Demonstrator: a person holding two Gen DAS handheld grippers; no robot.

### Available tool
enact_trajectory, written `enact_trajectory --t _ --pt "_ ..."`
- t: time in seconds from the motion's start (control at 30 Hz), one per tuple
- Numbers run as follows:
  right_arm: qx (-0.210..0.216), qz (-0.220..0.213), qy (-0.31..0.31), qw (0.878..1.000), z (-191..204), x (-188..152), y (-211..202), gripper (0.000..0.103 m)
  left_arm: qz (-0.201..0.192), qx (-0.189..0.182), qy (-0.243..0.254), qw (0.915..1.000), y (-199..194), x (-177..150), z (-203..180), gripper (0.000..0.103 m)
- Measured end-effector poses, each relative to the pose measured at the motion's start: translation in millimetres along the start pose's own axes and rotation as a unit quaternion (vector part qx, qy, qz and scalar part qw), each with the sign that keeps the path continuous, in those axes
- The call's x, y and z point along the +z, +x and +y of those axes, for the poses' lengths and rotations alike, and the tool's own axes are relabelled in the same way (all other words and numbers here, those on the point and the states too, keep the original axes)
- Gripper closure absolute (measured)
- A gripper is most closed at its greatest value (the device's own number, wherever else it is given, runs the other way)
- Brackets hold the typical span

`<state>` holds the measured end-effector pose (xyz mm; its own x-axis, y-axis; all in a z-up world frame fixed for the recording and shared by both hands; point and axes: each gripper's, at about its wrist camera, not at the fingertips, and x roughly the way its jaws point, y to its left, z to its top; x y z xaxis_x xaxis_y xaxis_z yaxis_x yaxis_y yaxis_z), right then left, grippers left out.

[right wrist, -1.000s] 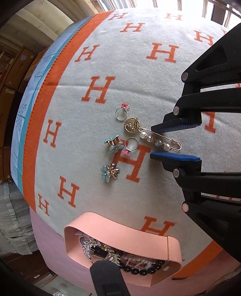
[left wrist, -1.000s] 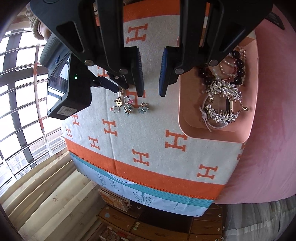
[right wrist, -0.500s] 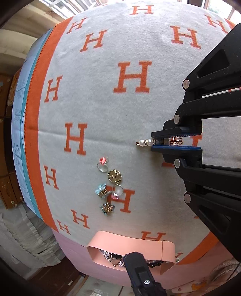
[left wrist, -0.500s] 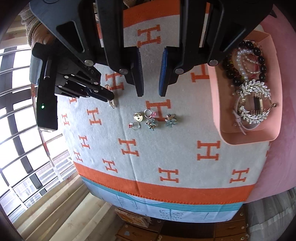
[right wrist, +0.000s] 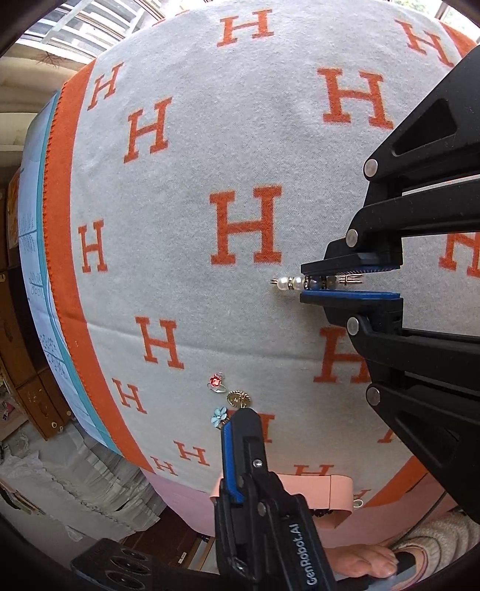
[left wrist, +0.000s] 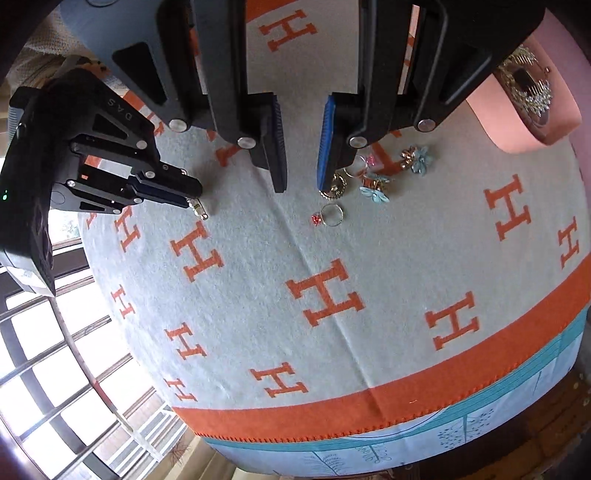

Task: Organize jewelry
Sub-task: 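Grasp the gold round brooch with the left tool while the right tool holds the pin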

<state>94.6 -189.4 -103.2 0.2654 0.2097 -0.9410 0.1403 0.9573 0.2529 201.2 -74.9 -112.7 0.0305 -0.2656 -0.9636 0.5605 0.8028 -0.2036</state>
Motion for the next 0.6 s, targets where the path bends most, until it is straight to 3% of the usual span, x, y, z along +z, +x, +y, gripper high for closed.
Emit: enact_trajectory --t 0.3,0.6 --pt "0.022 -0.003 0.008 1.000 -6.8 -3.7 -1.2 0.096 0.035 0.023 0.076 0.9962 17.8 10.1 -5.5 0.089" --pt "0.024 -0.004 0.010 1.000 -7.3 -3.7 -1.7 0.096 0.044 0.044 0.085 0.9945 28.8 16.5 -0.7 0.089"
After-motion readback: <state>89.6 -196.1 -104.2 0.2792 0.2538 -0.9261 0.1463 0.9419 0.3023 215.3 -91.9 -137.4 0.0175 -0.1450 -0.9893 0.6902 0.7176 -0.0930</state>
